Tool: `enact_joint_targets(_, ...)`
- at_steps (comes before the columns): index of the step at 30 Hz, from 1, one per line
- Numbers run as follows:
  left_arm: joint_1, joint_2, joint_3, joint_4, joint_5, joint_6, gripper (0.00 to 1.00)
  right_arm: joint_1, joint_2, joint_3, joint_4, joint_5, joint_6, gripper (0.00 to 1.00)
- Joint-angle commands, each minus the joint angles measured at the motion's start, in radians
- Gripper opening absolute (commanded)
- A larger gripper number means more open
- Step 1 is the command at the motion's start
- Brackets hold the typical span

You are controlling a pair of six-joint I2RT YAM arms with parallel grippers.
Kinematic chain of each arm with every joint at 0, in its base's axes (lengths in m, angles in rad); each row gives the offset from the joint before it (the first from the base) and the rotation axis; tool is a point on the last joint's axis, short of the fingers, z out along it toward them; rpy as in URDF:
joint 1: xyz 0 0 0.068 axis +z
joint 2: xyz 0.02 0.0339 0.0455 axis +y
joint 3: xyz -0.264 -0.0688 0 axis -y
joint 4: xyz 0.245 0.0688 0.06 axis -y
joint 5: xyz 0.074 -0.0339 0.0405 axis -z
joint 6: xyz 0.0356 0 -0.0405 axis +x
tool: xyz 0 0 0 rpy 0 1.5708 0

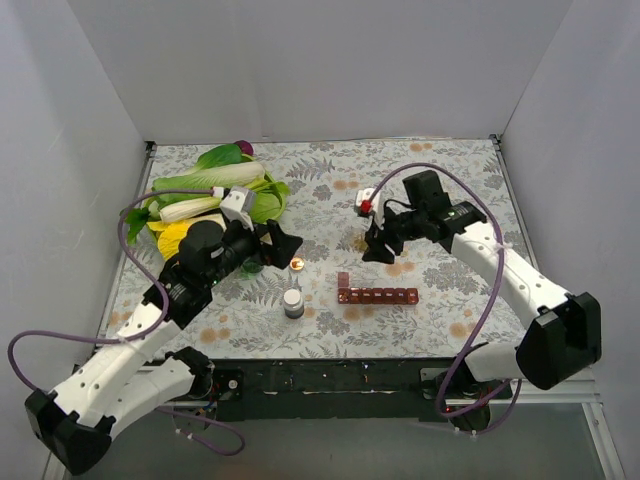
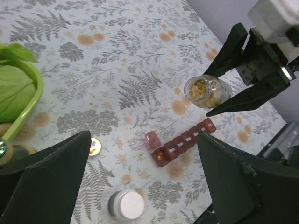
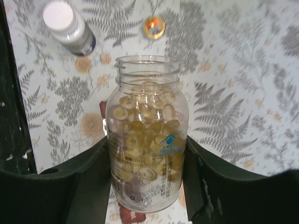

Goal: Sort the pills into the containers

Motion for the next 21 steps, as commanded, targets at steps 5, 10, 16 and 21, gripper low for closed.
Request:
enact_joint_targets(5,0.009,0.278,0.276,-0.196,0.116,-0.242,0.98,-0.205,-0.143,-0.105,0.597,-0.515,0.217,0.01)
enact_joint_targets(10,0.016,0.436,0.357,-0.277,0.126,-0.258,0.98,-0.344,-0.092,-0.290,1.643,-0.726,1.010,0.01)
enact_joint_targets(16,0.020,0.684,0.475,-0.395,0.125,-0.199,0.89,-0.414,-0.005,-0.375,2.483,-0.724,1.704,0.01)
enact_joint_targets(21,0.015,0.837,0.526,-0.480,-0.008,-0.153,0.84,-0.412,-0.217,-0.466,1.858,-0.682,1.117,0.01)
